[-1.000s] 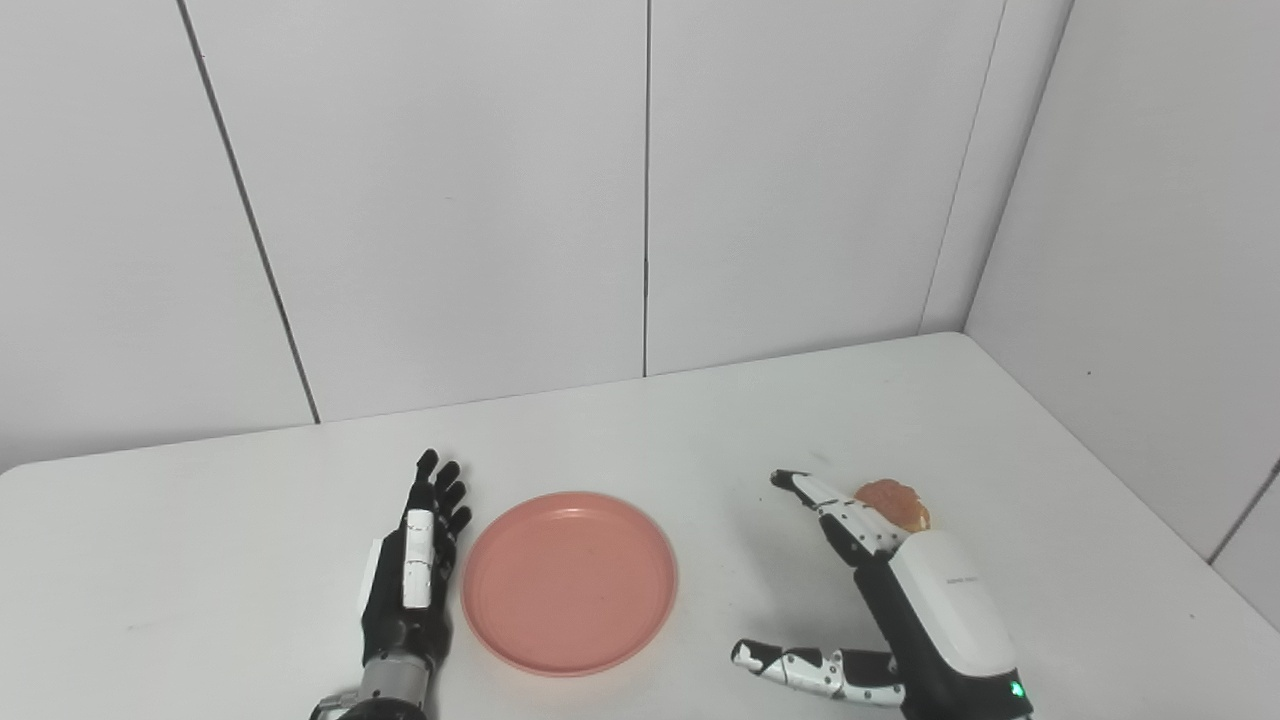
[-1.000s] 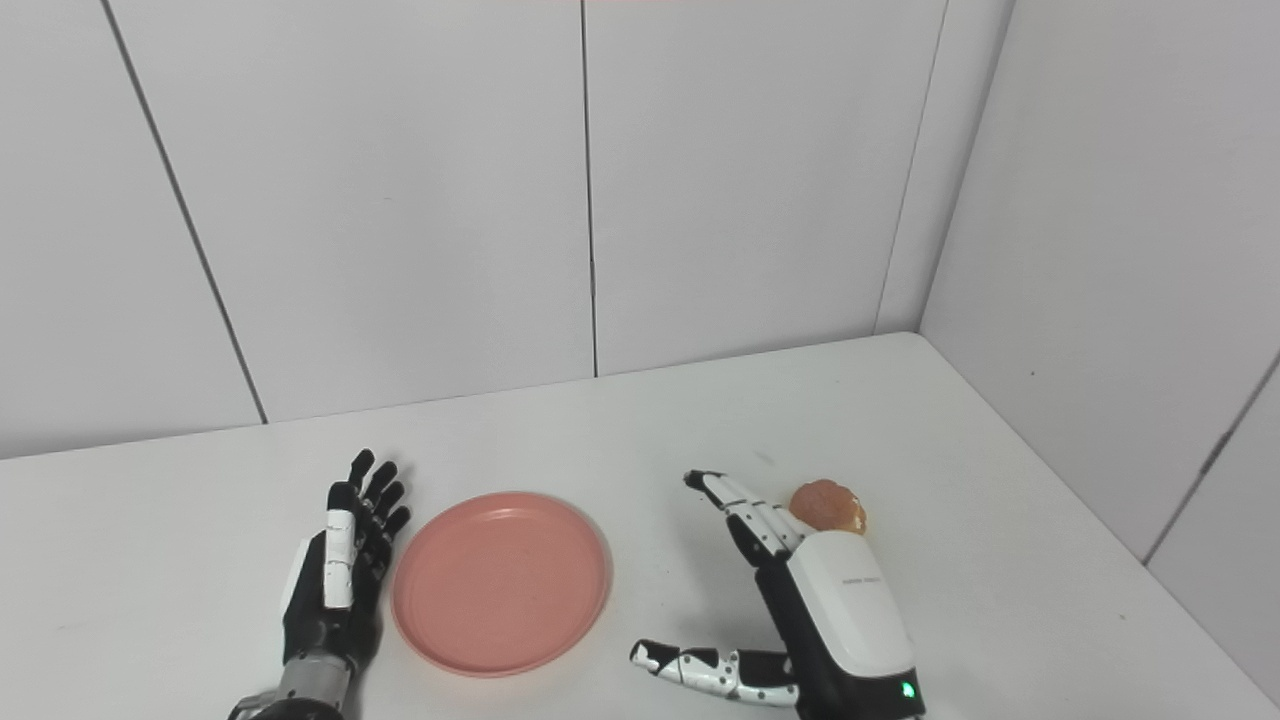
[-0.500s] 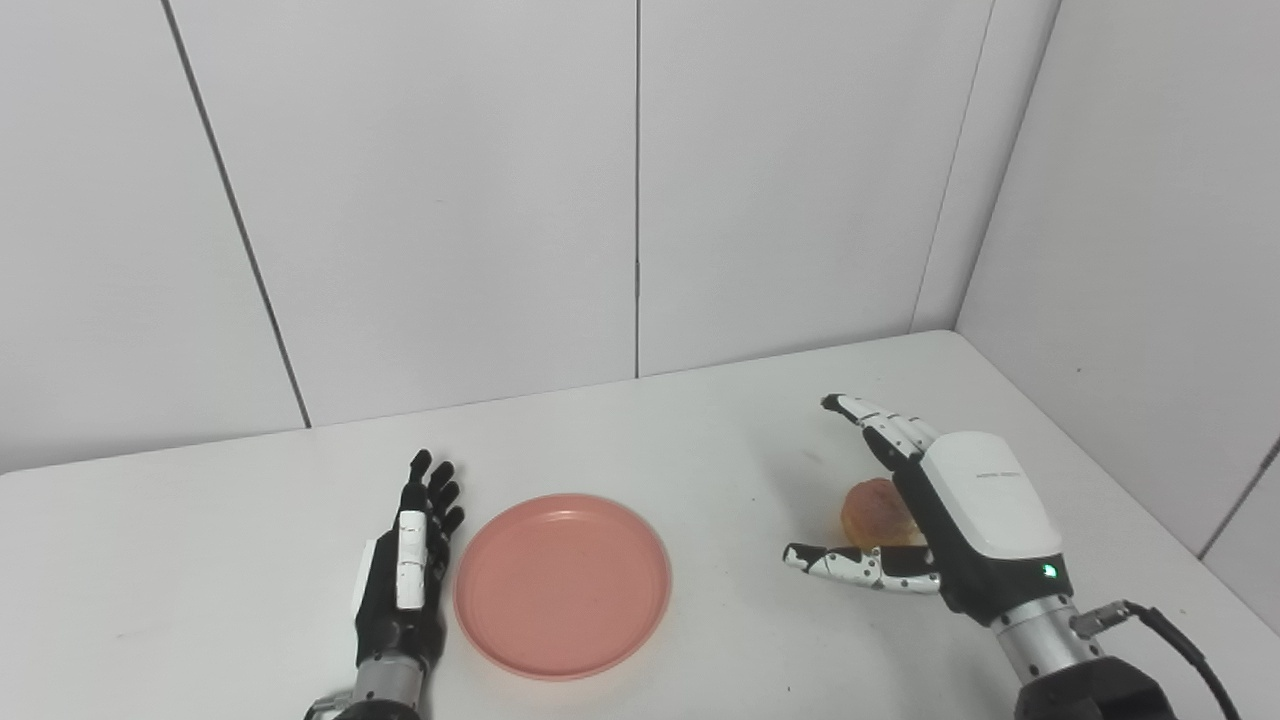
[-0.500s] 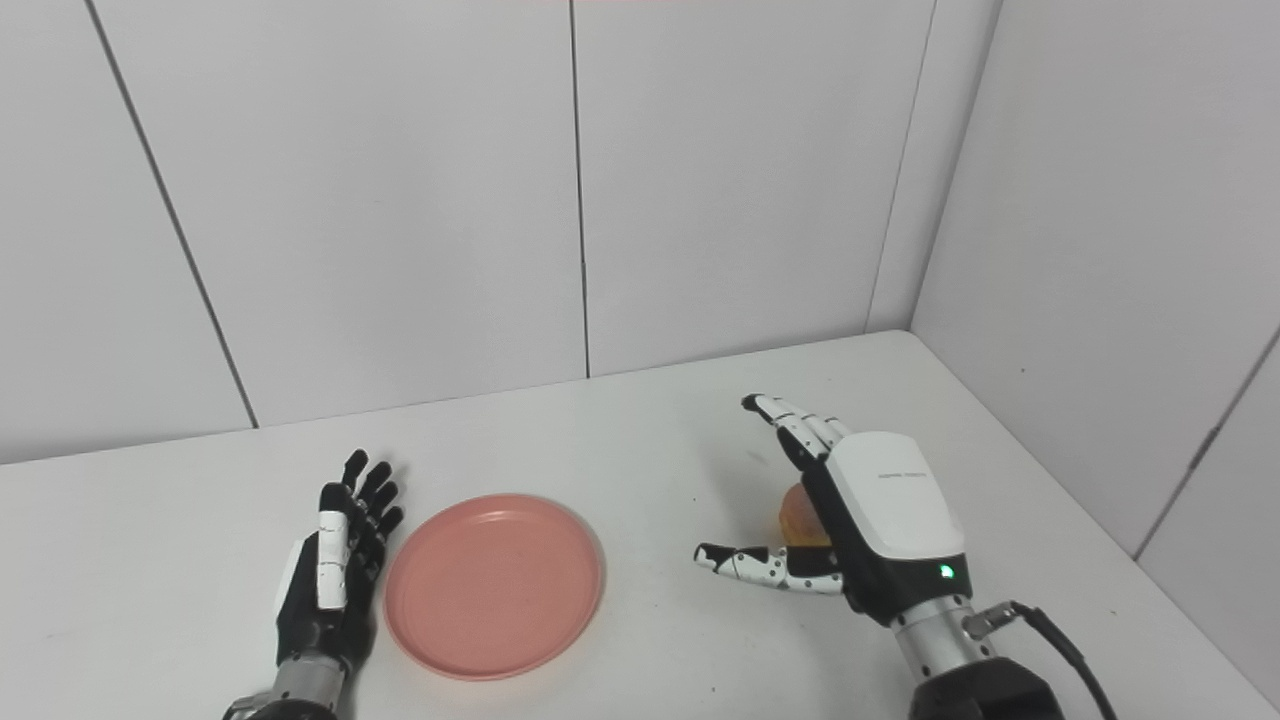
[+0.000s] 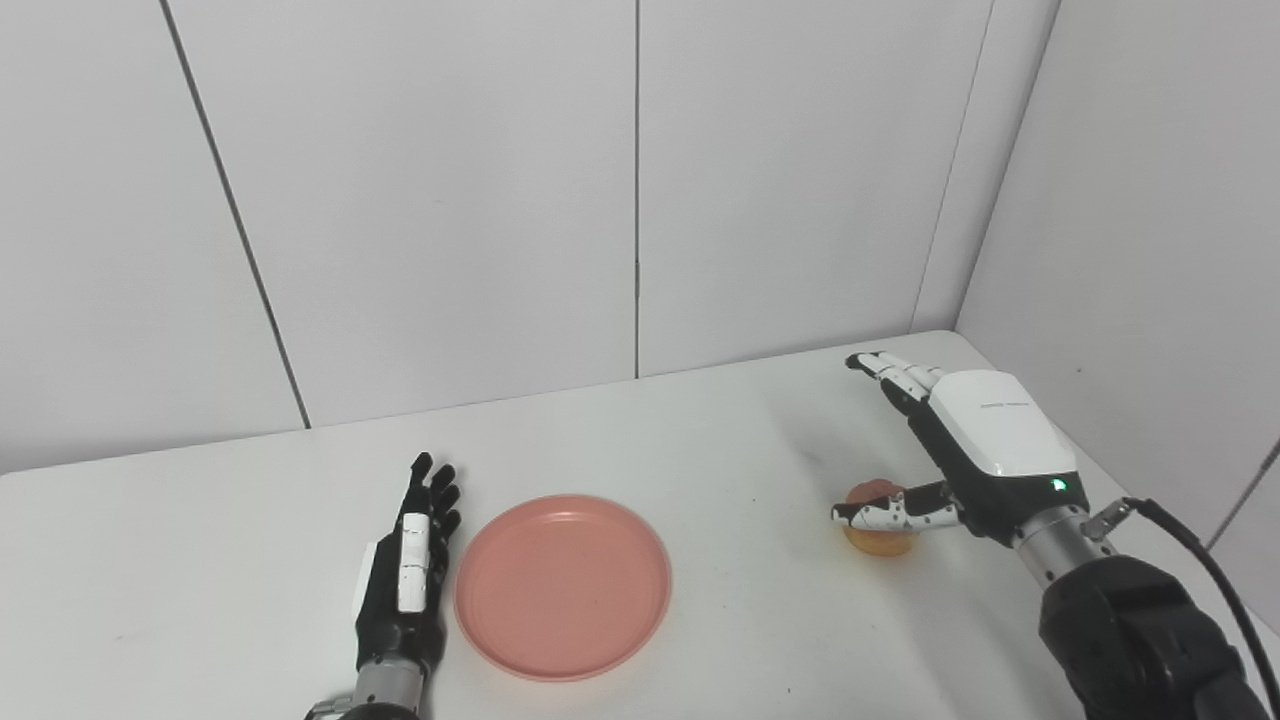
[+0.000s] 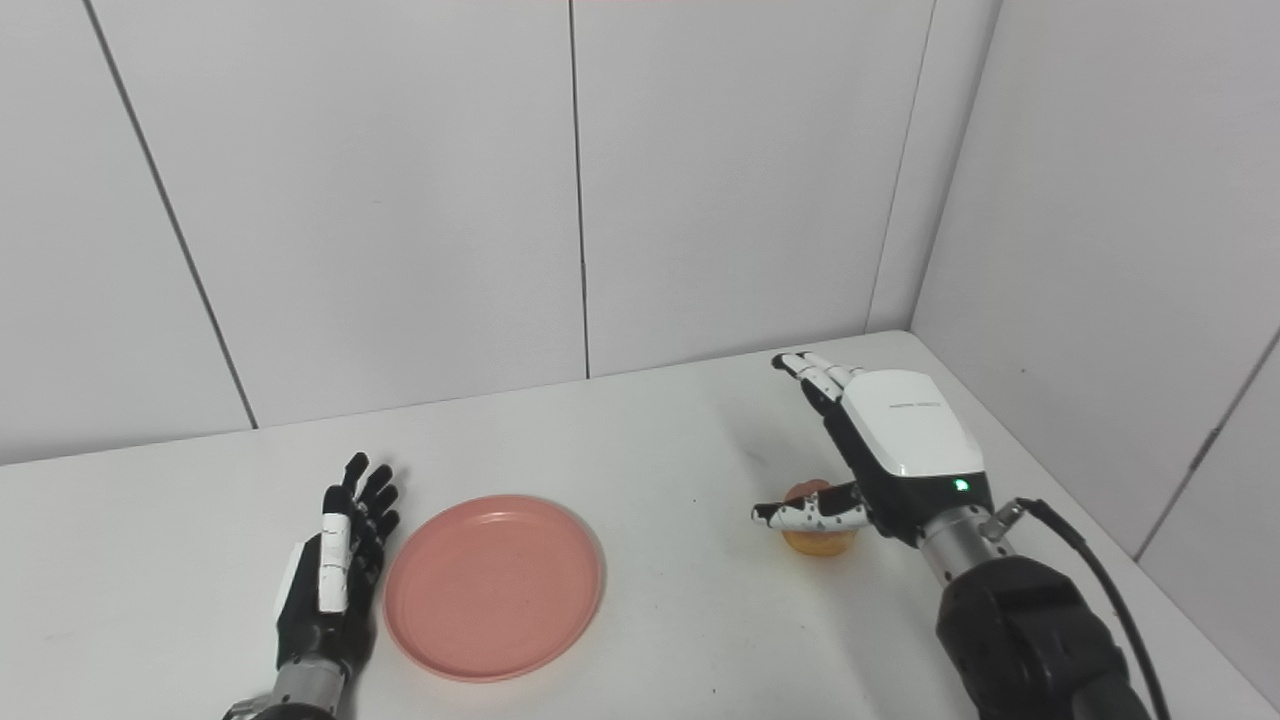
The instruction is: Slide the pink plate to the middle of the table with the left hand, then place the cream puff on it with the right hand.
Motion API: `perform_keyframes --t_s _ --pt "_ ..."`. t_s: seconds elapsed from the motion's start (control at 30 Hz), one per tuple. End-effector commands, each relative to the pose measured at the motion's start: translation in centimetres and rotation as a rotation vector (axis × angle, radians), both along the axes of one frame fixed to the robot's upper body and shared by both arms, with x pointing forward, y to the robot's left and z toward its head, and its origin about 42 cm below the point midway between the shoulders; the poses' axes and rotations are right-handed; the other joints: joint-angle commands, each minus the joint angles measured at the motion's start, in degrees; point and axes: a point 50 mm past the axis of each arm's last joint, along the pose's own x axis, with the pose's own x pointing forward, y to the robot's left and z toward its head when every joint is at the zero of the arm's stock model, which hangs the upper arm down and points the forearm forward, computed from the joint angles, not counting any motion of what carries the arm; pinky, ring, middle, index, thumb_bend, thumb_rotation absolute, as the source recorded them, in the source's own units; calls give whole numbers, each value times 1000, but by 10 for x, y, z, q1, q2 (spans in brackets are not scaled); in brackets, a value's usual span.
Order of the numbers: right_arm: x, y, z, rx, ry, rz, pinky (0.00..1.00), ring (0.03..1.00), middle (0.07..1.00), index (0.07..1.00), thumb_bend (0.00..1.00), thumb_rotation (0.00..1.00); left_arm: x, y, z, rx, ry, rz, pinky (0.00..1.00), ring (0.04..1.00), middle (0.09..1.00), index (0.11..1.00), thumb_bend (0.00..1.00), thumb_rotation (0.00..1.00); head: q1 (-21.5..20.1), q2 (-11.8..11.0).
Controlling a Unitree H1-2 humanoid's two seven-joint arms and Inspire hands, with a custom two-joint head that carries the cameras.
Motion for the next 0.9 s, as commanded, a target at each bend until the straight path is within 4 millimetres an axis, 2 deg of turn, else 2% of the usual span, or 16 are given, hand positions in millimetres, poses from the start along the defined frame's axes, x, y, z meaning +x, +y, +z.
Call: perform_keyframes --t_s 0.0,0.13,0.2,0.3,0.5,0.77,0.87 --pt "8 -6 16 -9 -28 -24 623 828 873 860 996 356 -11 0 -25 4 118 3 998 969 956 1000 859 937 3 1" --pt "21 -10 11 -4 29 -26 613 814 864 846 1000 262 -12 0 -26 4 119 4 990 967 955 1000 849 939 5 2" --pt "28 -12 8 -7 62 -23 617 817 866 847 1000 254 -12 0 -25 7 118 5 988 967 955 1000 850 938 6 1" --pt "36 -11 4 -15 120 -14 658 833 879 849 1000 207 -13 1 -25 13 117 9 964 963 961 1000 842 950 8 1" --pt "47 -7 5 -74 196 28 709 845 881 829 1000 293 -14 2 -25 10 124 11 979 968 958 1000 847 936 9 1" --pt "60 1 6 -142 287 47 706 849 846 814 1000 283 -12 2 -22 9 114 11 979 974 966 1000 841 925 15 3" --pt "64 1 7 -149 309 45 737 858 839 809 1000 267 -13 3 -21 10 117 14 974 971 966 1000 836 925 14 3"
